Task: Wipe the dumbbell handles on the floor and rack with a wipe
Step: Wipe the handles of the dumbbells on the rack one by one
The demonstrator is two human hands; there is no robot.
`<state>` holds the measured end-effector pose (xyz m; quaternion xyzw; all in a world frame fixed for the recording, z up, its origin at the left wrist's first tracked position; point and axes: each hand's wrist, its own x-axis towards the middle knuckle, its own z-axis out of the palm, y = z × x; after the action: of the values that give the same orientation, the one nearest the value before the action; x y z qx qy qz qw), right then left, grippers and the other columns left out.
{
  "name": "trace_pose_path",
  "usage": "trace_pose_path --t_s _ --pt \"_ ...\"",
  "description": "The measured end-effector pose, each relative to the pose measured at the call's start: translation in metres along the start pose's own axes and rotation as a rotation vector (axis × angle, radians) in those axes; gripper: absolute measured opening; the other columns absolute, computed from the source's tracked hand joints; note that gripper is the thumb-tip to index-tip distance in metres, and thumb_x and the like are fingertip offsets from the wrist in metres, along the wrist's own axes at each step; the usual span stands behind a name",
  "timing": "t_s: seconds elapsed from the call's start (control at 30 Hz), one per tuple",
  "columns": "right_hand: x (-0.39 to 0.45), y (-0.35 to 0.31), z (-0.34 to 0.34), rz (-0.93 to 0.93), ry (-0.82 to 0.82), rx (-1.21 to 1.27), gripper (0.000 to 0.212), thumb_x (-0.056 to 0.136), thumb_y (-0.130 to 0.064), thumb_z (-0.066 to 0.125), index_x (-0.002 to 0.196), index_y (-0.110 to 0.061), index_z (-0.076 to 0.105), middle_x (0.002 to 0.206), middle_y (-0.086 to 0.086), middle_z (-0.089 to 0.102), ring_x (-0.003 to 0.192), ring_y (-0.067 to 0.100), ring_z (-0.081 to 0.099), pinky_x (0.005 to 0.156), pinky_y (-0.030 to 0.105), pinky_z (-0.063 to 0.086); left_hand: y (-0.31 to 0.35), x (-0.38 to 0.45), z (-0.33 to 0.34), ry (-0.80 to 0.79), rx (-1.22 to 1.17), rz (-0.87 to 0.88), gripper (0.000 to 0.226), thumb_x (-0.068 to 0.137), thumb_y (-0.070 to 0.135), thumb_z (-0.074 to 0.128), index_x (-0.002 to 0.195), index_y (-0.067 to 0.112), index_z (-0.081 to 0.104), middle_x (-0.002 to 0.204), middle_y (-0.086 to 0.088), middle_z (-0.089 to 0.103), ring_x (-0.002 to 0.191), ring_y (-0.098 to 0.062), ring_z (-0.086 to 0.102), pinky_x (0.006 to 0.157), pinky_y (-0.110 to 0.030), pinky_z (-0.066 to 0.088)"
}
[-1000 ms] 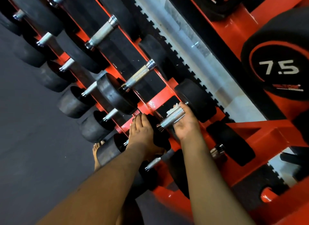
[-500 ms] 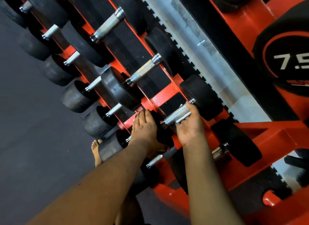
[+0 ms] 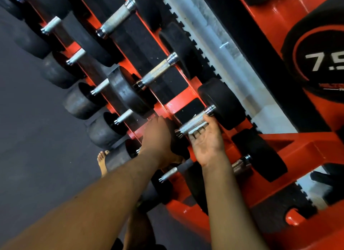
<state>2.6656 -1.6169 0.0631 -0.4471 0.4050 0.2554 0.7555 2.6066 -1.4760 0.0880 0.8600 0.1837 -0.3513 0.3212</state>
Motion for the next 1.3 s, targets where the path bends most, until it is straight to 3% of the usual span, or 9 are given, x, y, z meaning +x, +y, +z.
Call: trace_pose_path --t_s 0.17,0.3,0.47,0.6,0.77,1.0,1.1,1.2,1.3 --pt "0.001 0.006 0.016 0.154 -0.055 -0.102 0.03 0.101 -0.038 0.052 0.107 -0.014 0.069 0.099 0.008 0.073 0.091 0.02 0.069 0.083 0.031 0.057 0.001 -0.001 -0.001 0.003 0.007 0.006 0.16 0.052 0.057 0.095 0.157 0.001 -0.013 0.168 -0.017 -0.01 0.156 -0.029 -0.011 0.127 -0.04 -0.003" --pt "0.018 -0.015 0.001 -0.034 -0.039 0.099 0.026 0.104 -0.028 0.046 0.114 -0.014 0.066 0.104 0.004 0.076 0.11 0.023 0.064 0.104 0.038 0.047 -0.001 0.002 0.002 0.008 -0.001 0.008 0.161 0.051 0.058 0.094 0.157 0.002 -0.013 0.168 -0.016 -0.01 0.156 -0.029 -0.011 0.126 -0.04 -0.005" --pt "0.014 0.007 0.006 0.084 -0.053 -0.121 0.02 0.103 -0.026 0.051 0.11 -0.016 0.067 0.095 0.0 0.074 0.081 0.011 0.072 0.079 0.025 0.057 -0.002 0.001 0.002 0.002 -0.016 0.011 0.16 0.053 0.056 0.095 0.157 0.002 -0.014 0.168 -0.016 -0.012 0.156 -0.029 -0.012 0.126 -0.039 -0.006" --pt "0.023 -0.009 -0.001 -0.063 -0.05 0.05 0.025 0.104 -0.03 0.048 0.117 -0.017 0.065 0.1 -0.003 0.077 0.092 0.011 0.073 0.095 0.032 0.052 -0.003 0.002 0.002 0.009 -0.013 0.015 0.16 0.052 0.056 0.095 0.158 0.003 -0.013 0.169 -0.015 -0.011 0.156 -0.028 -0.012 0.126 -0.039 -0.006" --pt "0.013 0.023 -0.007 0.094 -0.042 -0.421 0.034 0.093 -0.032 0.07 0.12 -0.011 0.066 0.105 0.01 0.076 0.089 0.021 0.074 0.075 0.033 0.059 -0.002 0.001 0.002 0.003 -0.016 0.019 0.159 0.054 0.055 0.095 0.157 0.002 -0.014 0.168 -0.016 -0.011 0.156 -0.029 -0.012 0.127 -0.041 -0.004" --pt "-0.001 0.037 -0.028 -0.071 0.115 -0.718 0.016 0.093 -0.013 0.063 0.086 -0.018 0.077 0.089 0.005 0.078 0.092 0.025 0.071 0.091 0.045 0.055 -0.003 0.002 0.003 -0.001 0.0 0.021 0.16 0.053 0.057 0.094 0.157 0.001 -0.014 0.168 -0.017 -0.011 0.156 -0.03 -0.011 0.126 -0.04 -0.005" --pt "-0.021 0.028 -0.025 -0.39 0.123 -0.829 0.017 0.09 -0.02 0.06 0.091 -0.018 0.077 0.088 0.006 0.076 0.085 0.024 0.069 0.083 0.042 0.054 -0.004 0.002 0.003 -0.001 -0.004 0.021 0.161 0.052 0.057 0.094 0.157 0.001 -0.014 0.168 -0.016 -0.01 0.156 -0.029 -0.011 0.126 -0.04 -0.005" --pt "-0.021 0.012 -0.007 -1.038 0.16 -1.403 0.032 0.095 -0.008 0.057 0.123 -0.013 0.071 0.124 0.01 0.07 0.118 0.023 0.064 0.104 0.04 0.048 -0.002 0.001 0.003 0.005 0.0 0.014 0.161 0.051 0.056 0.095 0.157 0.001 -0.013 0.168 -0.017 -0.009 0.156 -0.03 -0.01 0.126 -0.04 -0.005" --pt "0.003 0.015 -0.006 -1.16 -0.107 -1.886 0.043 0.089 -0.001 0.058 0.13 -0.015 0.067 0.138 0.008 0.063 0.139 0.025 0.048 0.121 0.05 0.024 -0.001 -0.001 0.002 0.003 -0.004 0.018 0.16 0.052 0.054 0.096 0.157 0.001 -0.013 0.168 -0.017 -0.009 0.156 -0.03 -0.01 0.125 -0.039 -0.004"
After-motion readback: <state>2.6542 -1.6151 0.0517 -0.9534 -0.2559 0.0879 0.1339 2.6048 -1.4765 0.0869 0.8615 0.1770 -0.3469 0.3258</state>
